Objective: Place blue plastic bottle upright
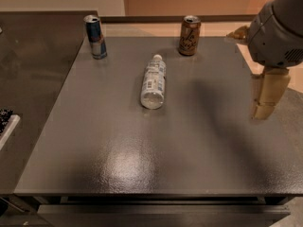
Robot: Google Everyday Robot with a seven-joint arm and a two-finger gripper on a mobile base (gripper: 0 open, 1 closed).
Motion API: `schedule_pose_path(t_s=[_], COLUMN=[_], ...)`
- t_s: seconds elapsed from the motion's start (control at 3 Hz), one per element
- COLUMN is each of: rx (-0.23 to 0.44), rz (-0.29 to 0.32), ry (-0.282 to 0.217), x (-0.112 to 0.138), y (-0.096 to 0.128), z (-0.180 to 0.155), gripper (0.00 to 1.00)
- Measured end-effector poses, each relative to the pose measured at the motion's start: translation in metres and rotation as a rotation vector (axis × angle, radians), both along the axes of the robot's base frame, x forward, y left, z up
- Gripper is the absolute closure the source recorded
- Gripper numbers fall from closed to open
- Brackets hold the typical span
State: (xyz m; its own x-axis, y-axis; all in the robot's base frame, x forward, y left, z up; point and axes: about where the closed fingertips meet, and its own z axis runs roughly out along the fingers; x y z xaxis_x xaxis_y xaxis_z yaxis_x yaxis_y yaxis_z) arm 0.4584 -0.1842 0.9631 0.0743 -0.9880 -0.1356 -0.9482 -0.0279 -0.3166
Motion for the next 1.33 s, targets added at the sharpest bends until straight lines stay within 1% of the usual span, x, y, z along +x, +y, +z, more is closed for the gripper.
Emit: schedule_pose_path(t_s=[0.33, 0.67, 1.0, 1.33], rx=[-0.074, -0.132, -0.166, -0.206], rz=[0.186, 0.355, 0.525, 0.722], ry=[-0.035, -0.046, -0.038, -0.023], x=[0.02, 0.041, 0.057, 0.074], y=[0.023, 0.041, 0.064, 0.089], z=[-0.011, -0.016, -0.019, -0.03], gripper=[0.0, 0.0, 0.0, 0.0])
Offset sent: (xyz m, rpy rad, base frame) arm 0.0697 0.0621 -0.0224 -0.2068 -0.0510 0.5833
